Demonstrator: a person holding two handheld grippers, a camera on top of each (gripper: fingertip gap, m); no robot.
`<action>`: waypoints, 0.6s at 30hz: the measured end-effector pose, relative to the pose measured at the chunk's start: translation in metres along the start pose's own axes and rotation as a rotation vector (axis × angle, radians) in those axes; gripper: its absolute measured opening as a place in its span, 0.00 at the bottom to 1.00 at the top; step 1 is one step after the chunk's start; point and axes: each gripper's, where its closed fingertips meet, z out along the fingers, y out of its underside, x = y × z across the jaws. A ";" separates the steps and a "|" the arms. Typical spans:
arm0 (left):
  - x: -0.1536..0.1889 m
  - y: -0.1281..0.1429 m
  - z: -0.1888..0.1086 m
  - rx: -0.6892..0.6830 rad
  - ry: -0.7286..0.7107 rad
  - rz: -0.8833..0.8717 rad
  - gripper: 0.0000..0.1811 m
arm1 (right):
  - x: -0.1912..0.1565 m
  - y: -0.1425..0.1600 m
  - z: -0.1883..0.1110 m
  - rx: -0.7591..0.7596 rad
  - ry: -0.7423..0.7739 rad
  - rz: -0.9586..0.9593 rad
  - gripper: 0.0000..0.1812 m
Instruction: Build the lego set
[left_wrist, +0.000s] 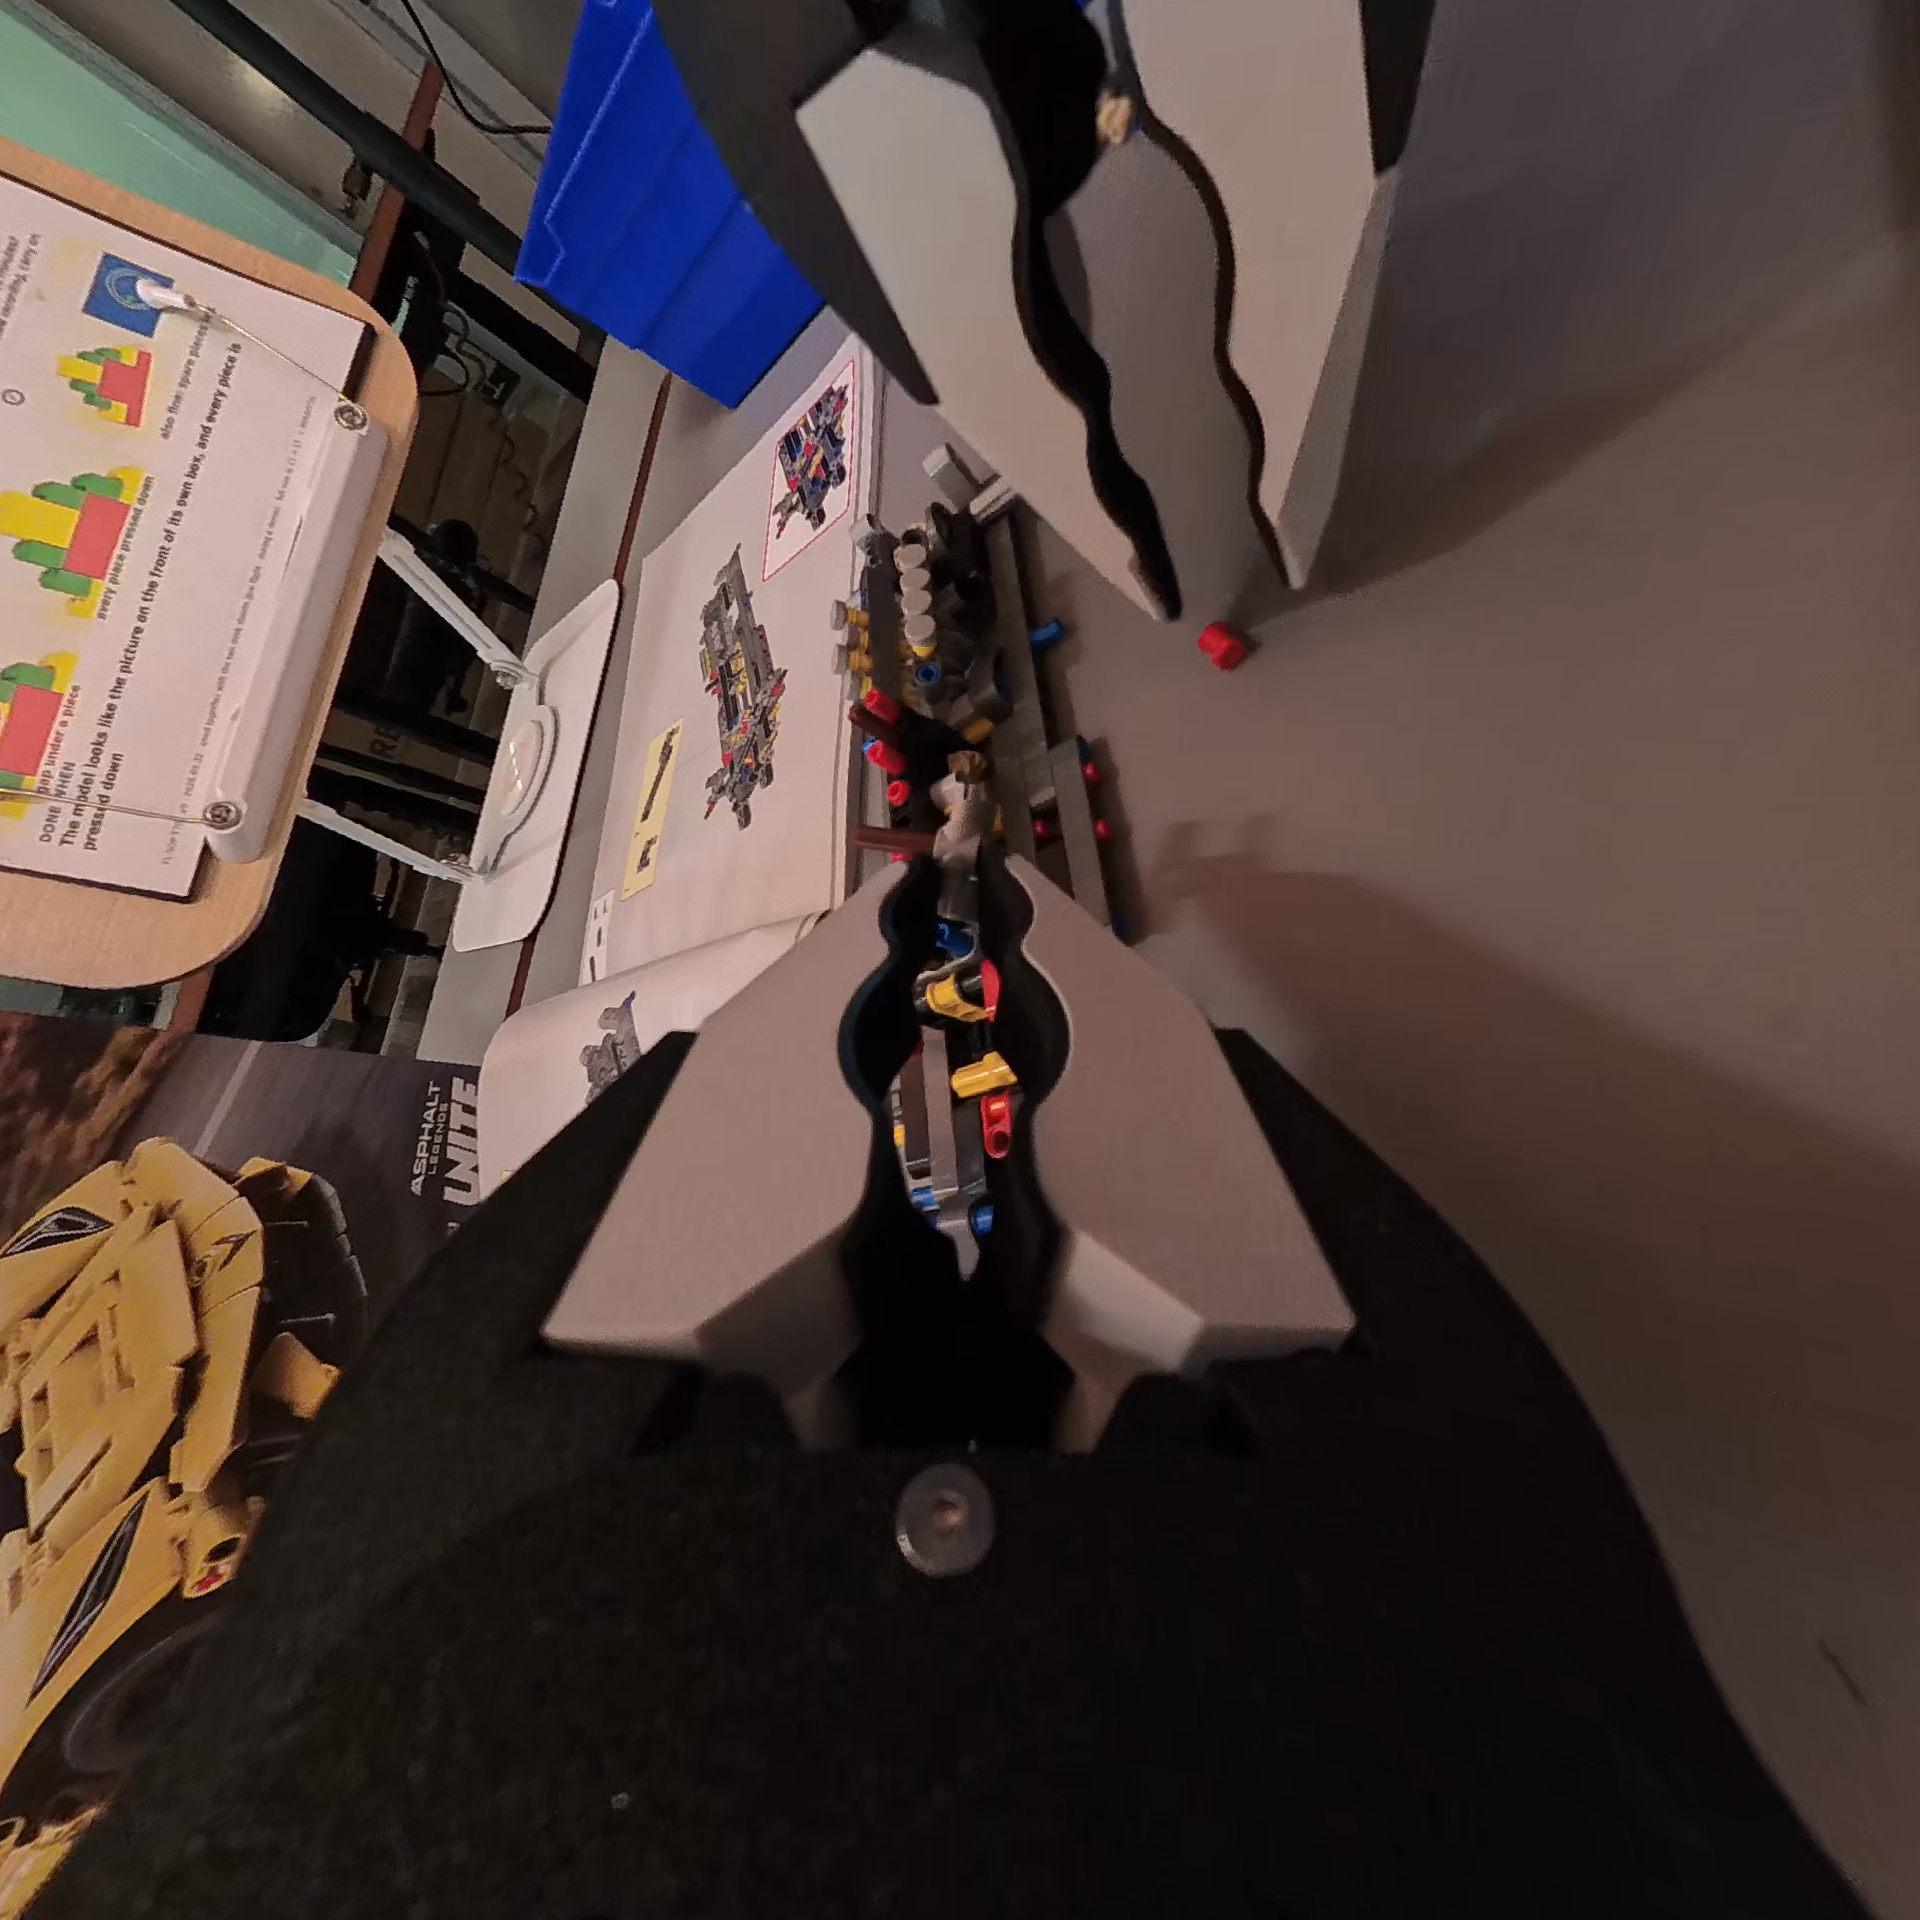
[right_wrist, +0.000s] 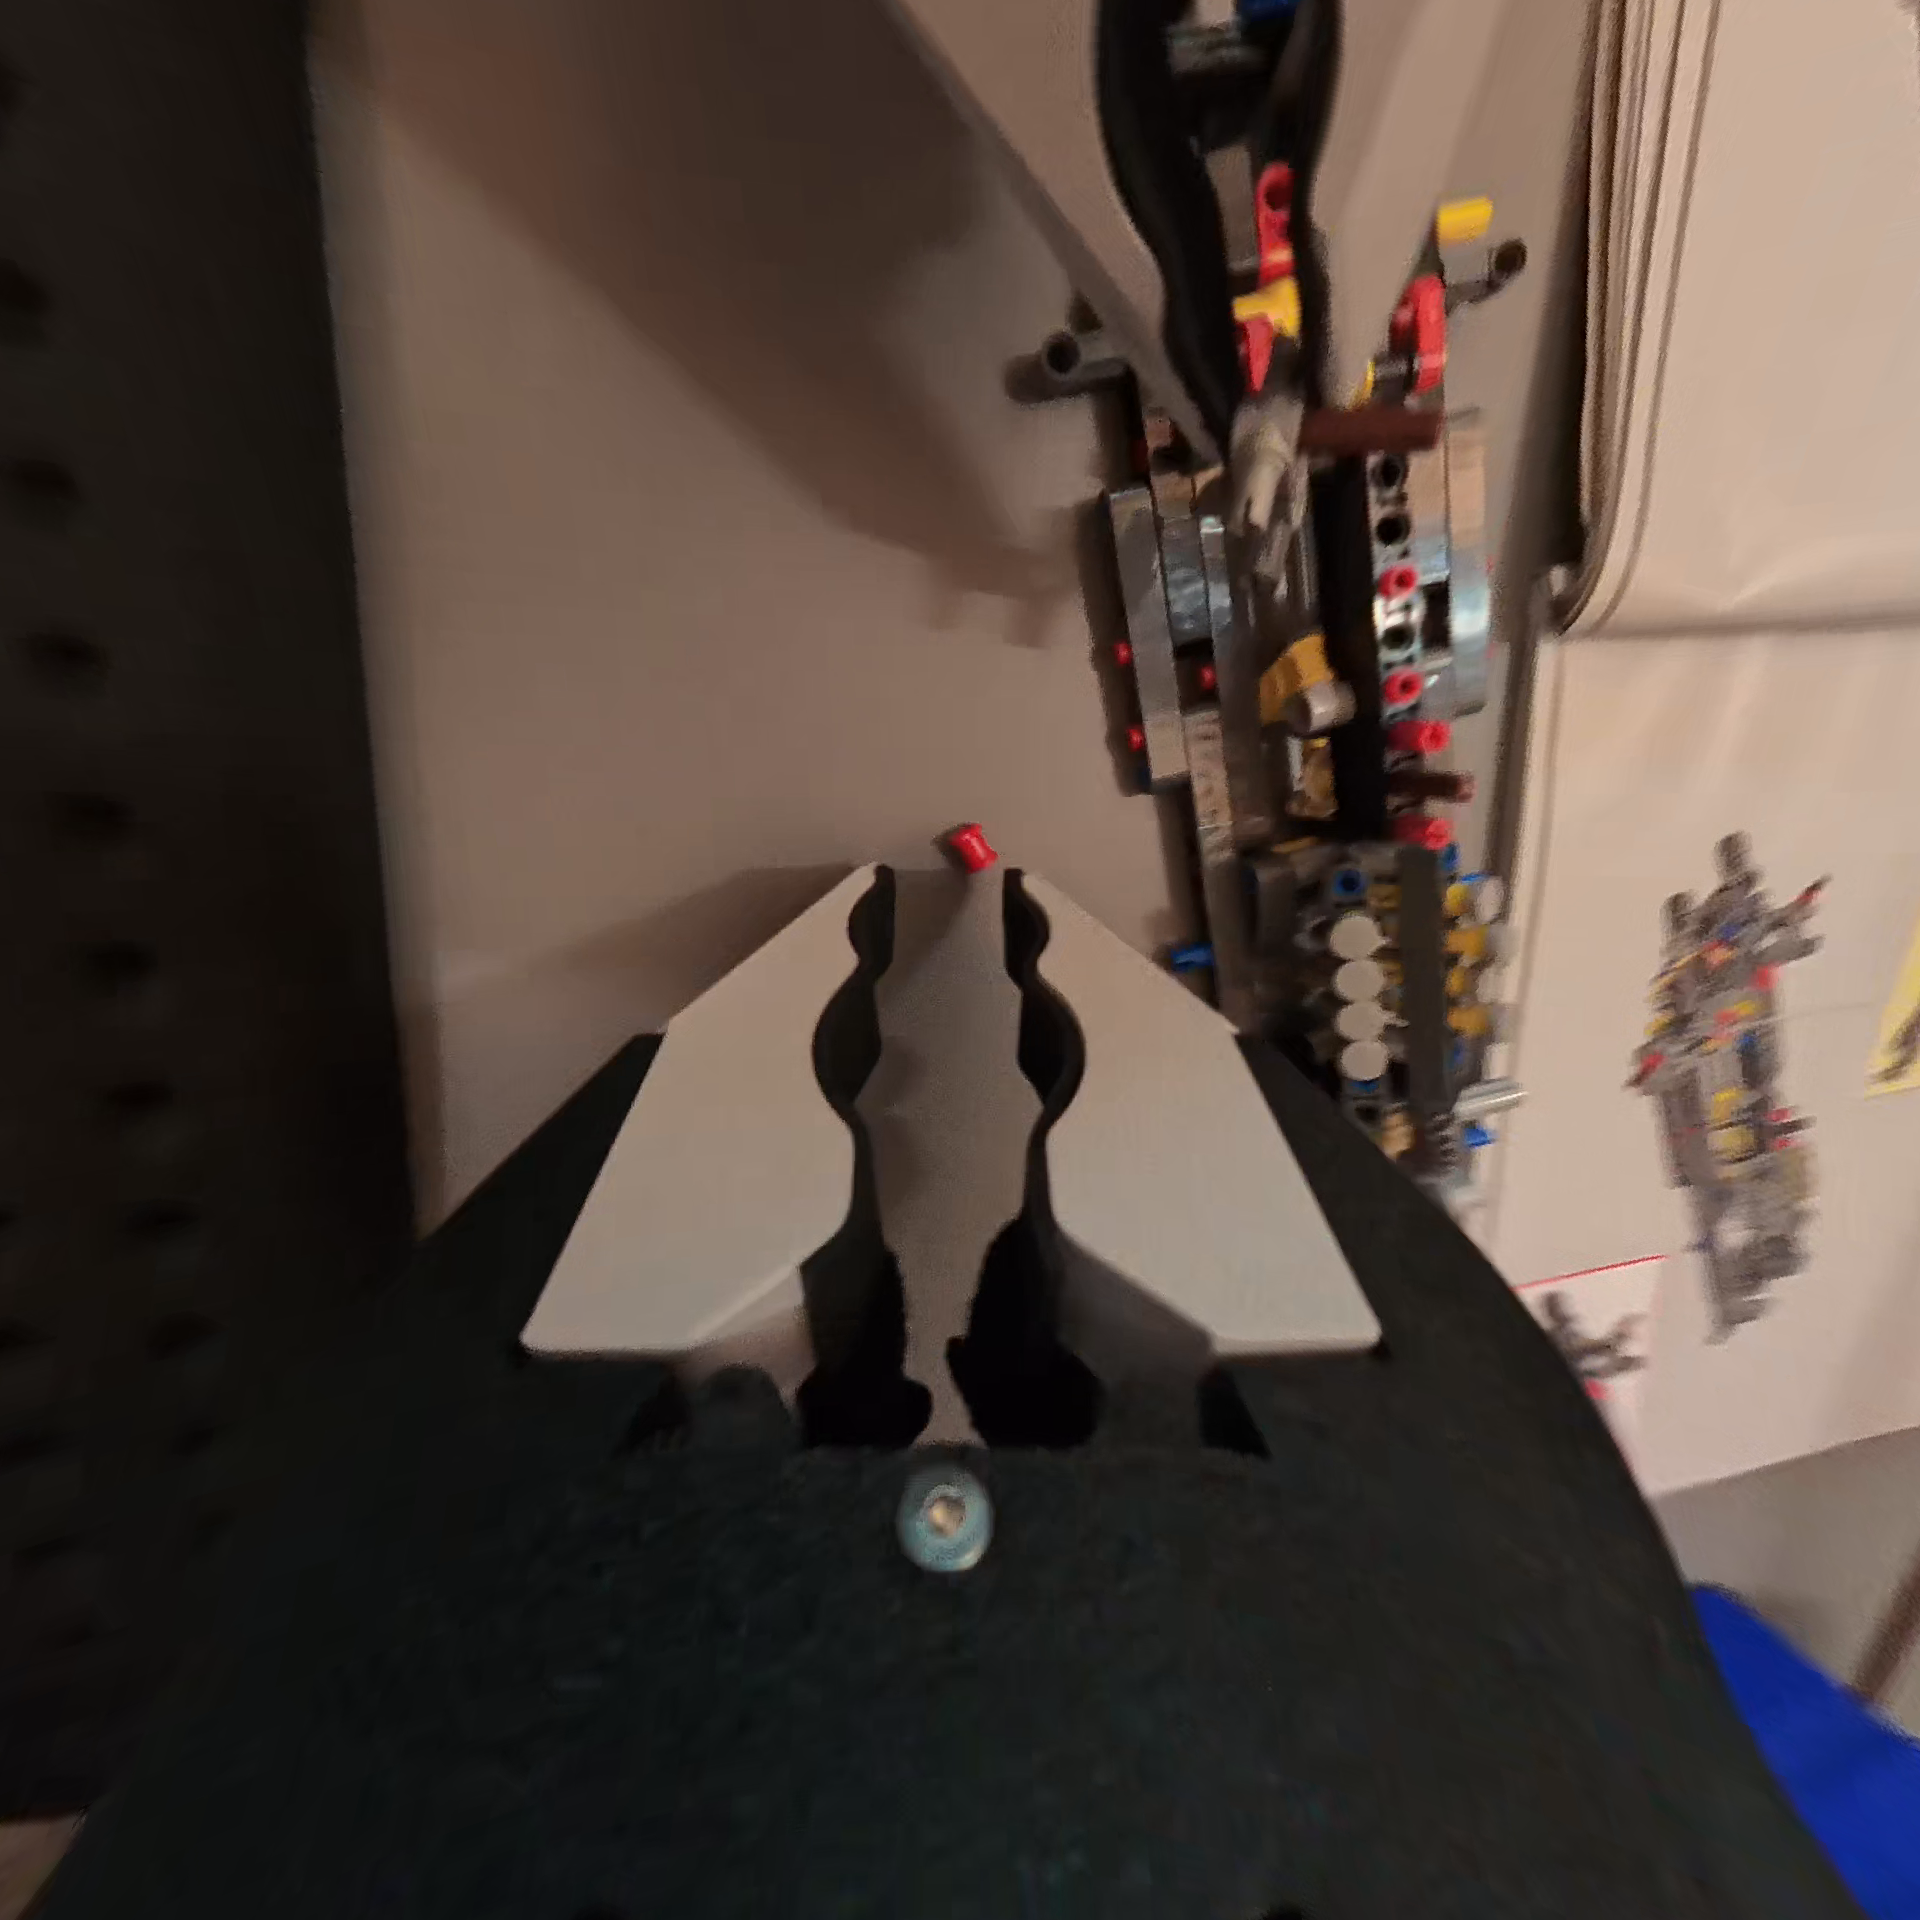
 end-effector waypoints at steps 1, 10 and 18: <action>-0.001 0.000 0.000 -0.001 -0.004 0.004 0.03 | 0.002 -0.001 -0.002 -0.009 0.007 -0.067 0.10; -0.027 0.012 -0.007 0.033 -0.059 -0.085 0.03 | 0.006 -0.006 0.001 0.004 -0.120 -0.285 0.07; -0.039 0.013 -0.013 0.059 -0.077 -0.142 0.04 | -0.001 -0.004 0.012 -0.021 -0.209 -0.302 0.04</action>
